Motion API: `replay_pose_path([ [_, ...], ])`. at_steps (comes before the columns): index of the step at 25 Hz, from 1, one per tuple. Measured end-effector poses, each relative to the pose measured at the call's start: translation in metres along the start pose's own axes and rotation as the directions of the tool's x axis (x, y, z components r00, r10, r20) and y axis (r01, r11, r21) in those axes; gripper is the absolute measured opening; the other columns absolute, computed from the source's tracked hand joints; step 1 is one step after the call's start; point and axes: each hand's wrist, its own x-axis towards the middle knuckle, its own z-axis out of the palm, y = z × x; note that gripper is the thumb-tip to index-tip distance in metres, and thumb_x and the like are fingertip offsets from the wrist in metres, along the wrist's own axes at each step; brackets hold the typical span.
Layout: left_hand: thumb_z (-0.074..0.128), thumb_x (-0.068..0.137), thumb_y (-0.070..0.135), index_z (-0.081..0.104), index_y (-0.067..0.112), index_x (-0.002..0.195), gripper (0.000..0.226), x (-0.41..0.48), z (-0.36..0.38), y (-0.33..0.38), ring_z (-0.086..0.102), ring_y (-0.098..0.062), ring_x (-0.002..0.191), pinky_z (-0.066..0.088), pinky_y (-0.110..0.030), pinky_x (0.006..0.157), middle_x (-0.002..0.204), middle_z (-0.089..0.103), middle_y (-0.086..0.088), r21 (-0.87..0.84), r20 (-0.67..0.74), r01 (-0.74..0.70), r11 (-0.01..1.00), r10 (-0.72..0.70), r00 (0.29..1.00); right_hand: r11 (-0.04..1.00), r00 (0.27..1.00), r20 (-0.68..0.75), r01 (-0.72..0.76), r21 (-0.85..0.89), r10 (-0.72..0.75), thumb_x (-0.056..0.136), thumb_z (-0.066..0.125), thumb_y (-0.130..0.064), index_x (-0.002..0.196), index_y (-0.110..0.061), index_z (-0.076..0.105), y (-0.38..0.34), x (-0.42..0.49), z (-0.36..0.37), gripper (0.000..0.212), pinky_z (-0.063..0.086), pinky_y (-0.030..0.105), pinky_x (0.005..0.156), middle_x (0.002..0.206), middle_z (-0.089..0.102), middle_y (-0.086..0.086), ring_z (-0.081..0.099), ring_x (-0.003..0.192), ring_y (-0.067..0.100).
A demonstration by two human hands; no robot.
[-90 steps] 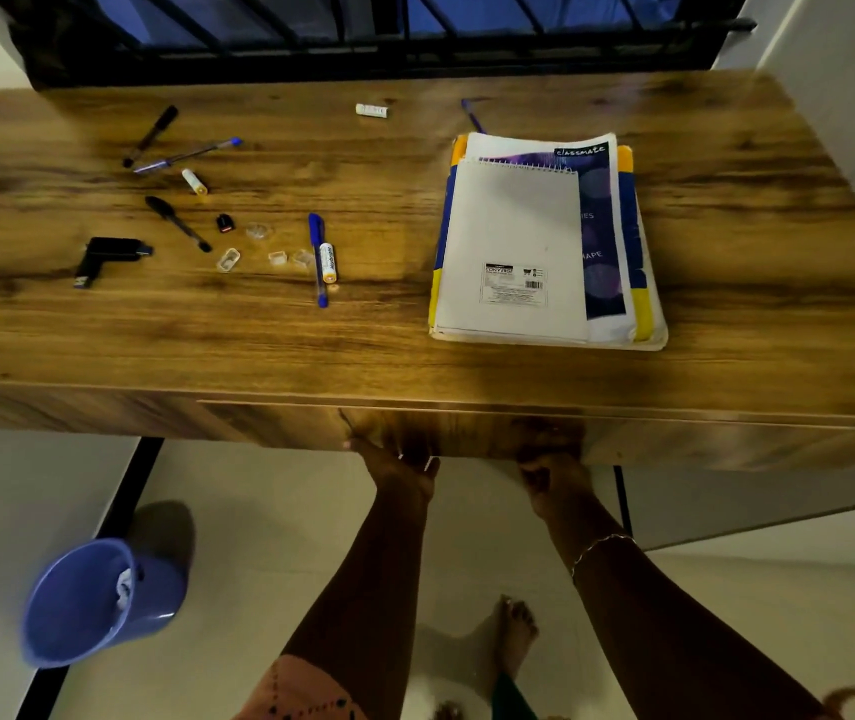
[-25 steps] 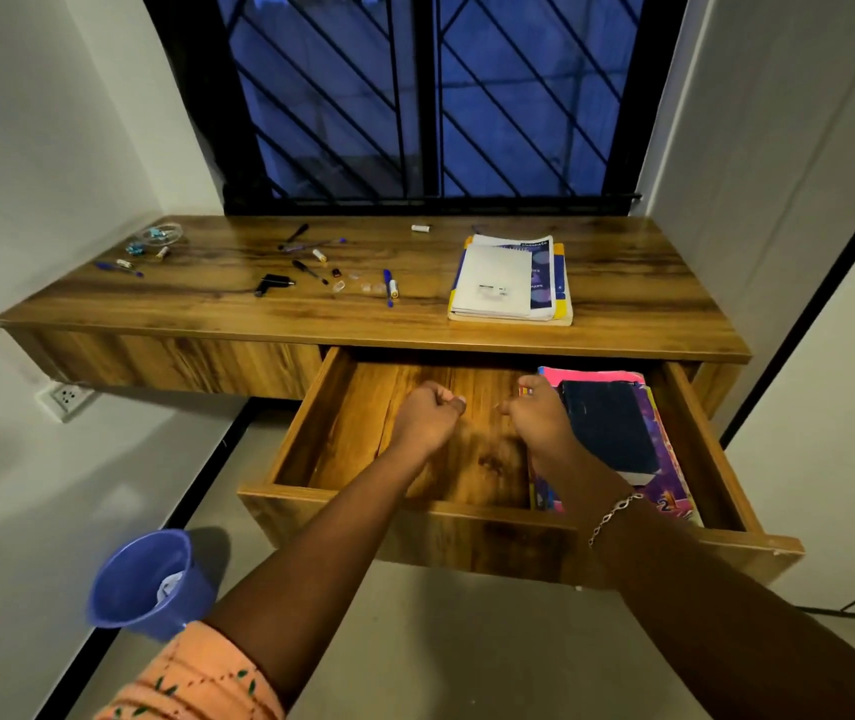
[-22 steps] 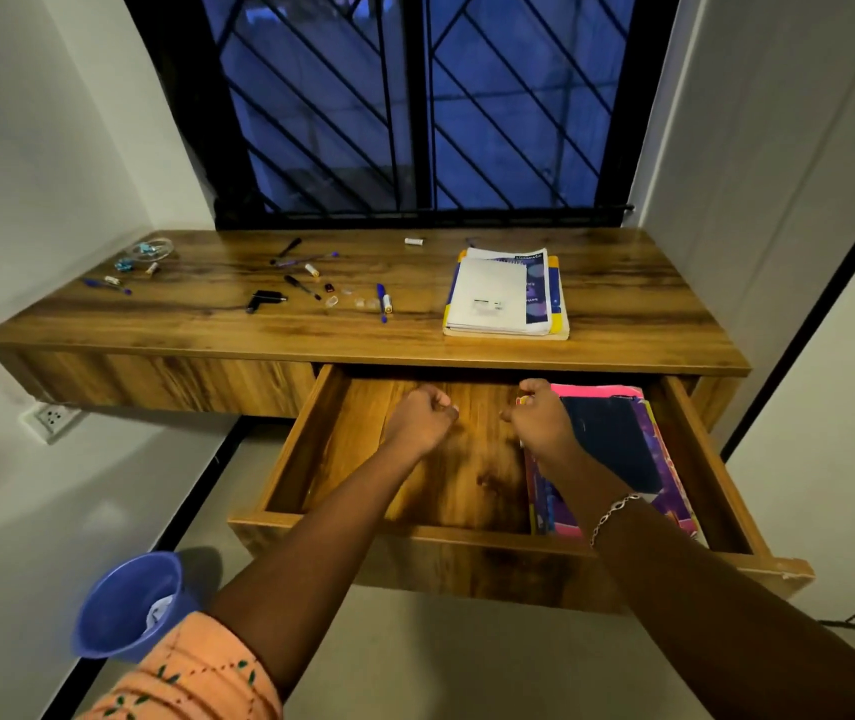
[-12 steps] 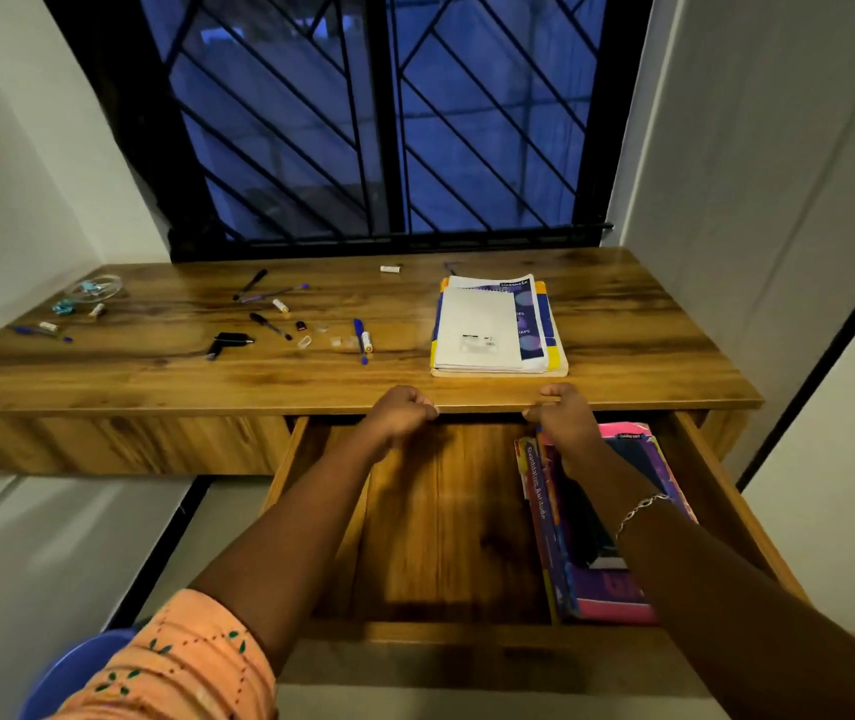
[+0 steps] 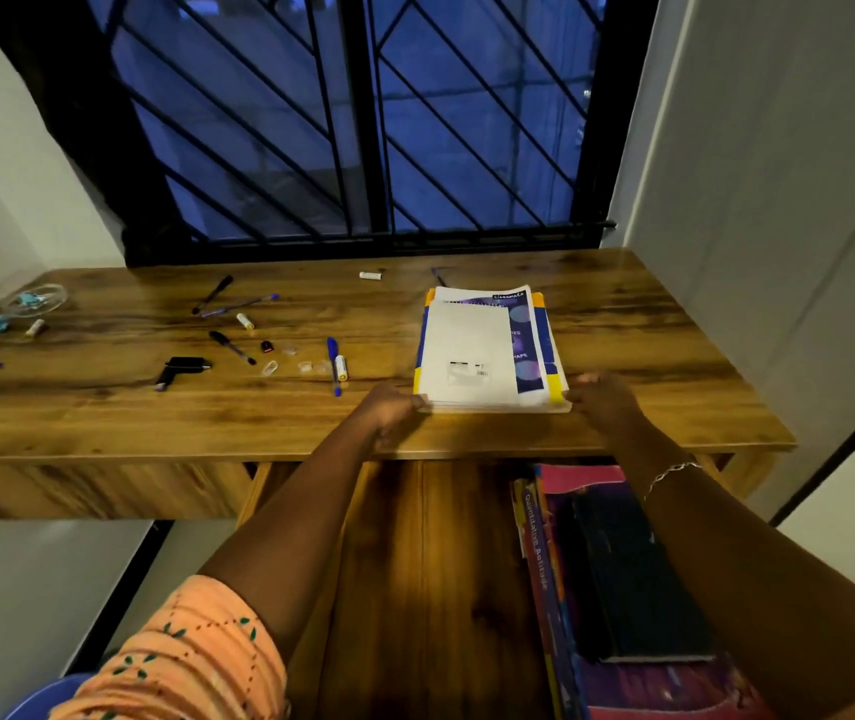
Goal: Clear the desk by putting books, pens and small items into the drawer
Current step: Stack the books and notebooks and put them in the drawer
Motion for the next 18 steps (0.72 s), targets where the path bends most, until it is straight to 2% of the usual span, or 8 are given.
replay_pose_path([
  [2, 0.050, 0.095, 0.022, 0.057, -0.002, 0.114, 0.032, 0.022, 0.004, 0.004, 0.049, -0.013, 0.059, 0.036, -0.022, 0.048, 0.085, 0.060, -0.012, -0.027, -0.013, 0.017, 0.999, -0.018, 1.000, 0.999, 0.999, 0.005, -0.037, 0.028, 0.037, 0.083, 0.061, 0.001, 0.107, 0.006, 0.057, -0.007, 0.024, -0.002, 0.024, 0.051, 0.047, 0.090, 0.117, 0.059, 0.025, 0.060, 0.103, 0.038],
  [4, 0.052, 0.094, 0.024, 0.054, -0.004, 0.119, 0.037, 0.039, 0.008, 0.010, 0.055, -0.021, 0.072, 0.039, -0.024, 0.056, 0.089, 0.061, -0.014, -0.062, -0.040, 0.030, 0.998, -0.033, 0.999, 0.990, 0.993, 0.058, -0.107, 0.089, 0.102, 0.087, 0.058, -0.002, 0.103, 0.005, 0.058, -0.013, 0.038, -0.001, 0.018, 0.053, 0.041, 0.078, 0.105, 0.062, 0.020, 0.063, 0.091, 0.033],
  [6, 0.054, 0.093, 0.025, 0.053, -0.003, 0.120, 0.039, 0.054, 0.013, 0.017, 0.057, -0.028, 0.094, 0.042, -0.030, 0.071, 0.112, 0.060, -0.017, -0.092, -0.058, 0.052, 0.994, -0.057, 0.997, 0.971, 0.975, 0.121, -0.201, 0.133, 0.185, 0.090, 0.054, -0.006, 0.107, 0.006, 0.058, -0.014, 0.054, 0.002, 0.021, 0.050, 0.035, 0.070, 0.086, 0.060, 0.013, 0.059, 0.077, 0.024],
  [7, 0.055, 0.093, 0.025, 0.053, -0.004, 0.119, 0.039, 0.061, 0.015, 0.021, 0.056, -0.028, 0.094, 0.043, -0.031, 0.073, 0.118, 0.059, -0.018, -0.113, -0.061, 0.058, 0.992, -0.066, 0.996, 0.962, 0.966, 0.143, -0.237, 0.133, 0.218, 0.090, 0.054, -0.008, 0.113, 0.006, 0.056, -0.013, 0.060, 0.004, 0.026, 0.050, 0.037, 0.075, 0.080, 0.059, 0.010, 0.059, 0.079, 0.024],
  [10, 0.058, 0.091, 0.024, 0.051, -0.004, 0.120, 0.040, 0.079, 0.019, 0.028, 0.058, -0.023, 0.081, 0.045, -0.029, 0.060, 0.120, 0.060, -0.018, -0.204, -0.035, 0.098, 0.974, -0.107, 0.994, 0.948, 0.951, 0.166, -0.285, 0.143, 0.260, 0.090, 0.055, -0.014, 0.118, 0.003, 0.054, -0.015, 0.074, 0.007, 0.032, 0.046, 0.041, 0.095, 0.076, 0.055, 0.007, 0.057, 0.084, 0.025],
  [12, 0.063, 0.088, 0.023, 0.046, -0.003, 0.127, 0.050, 0.088, 0.018, 0.026, 0.060, -0.028, 0.090, 0.046, -0.029, 0.055, 0.122, 0.060, -0.019, -0.266, -0.037, 0.137, 0.954, -0.152, 0.988, 0.937, 0.940, 0.187, -0.316, 0.152, 0.286, 0.090, 0.057, -0.017, 0.113, -0.001, 0.055, -0.018, 0.081, 0.008, 0.029, 0.047, 0.039, 0.091, 0.076, 0.056, 0.007, 0.055, 0.072, 0.022],
  [15, 0.068, 0.084, 0.019, 0.047, -0.004, 0.126, 0.052, 0.100, 0.021, 0.024, 0.061, -0.033, 0.102, 0.049, -0.033, 0.064, 0.121, 0.060, -0.020, -0.259, -0.077, 0.161, 0.953, -0.186, 0.980, 0.934, 0.933, 0.229, -0.318, 0.160, 0.278, 0.088, 0.059, -0.019, 0.094, -0.005, 0.054, -0.025, 0.084, 0.009, 0.015, 0.048, 0.034, 0.068, 0.077, 0.056, 0.007, 0.054, 0.067, 0.021],
  [18, 0.064, 0.086, 0.011, 0.049, -0.006, 0.123, 0.043, 0.103, 0.027, 0.025, 0.060, -0.034, 0.106, 0.049, -0.036, 0.077, 0.122, 0.060, -0.019, -0.226, -0.097, 0.135, 0.965, -0.160, 0.982, 0.947, 0.936, 0.245, -0.292, 0.137, 0.253, 0.088, 0.058, -0.015, 0.112, -0.004, 0.053, -0.024, 0.090, 0.013, 0.026, 0.047, 0.037, 0.081, 0.078, 0.055, 0.008, 0.055, 0.072, 0.024],
])
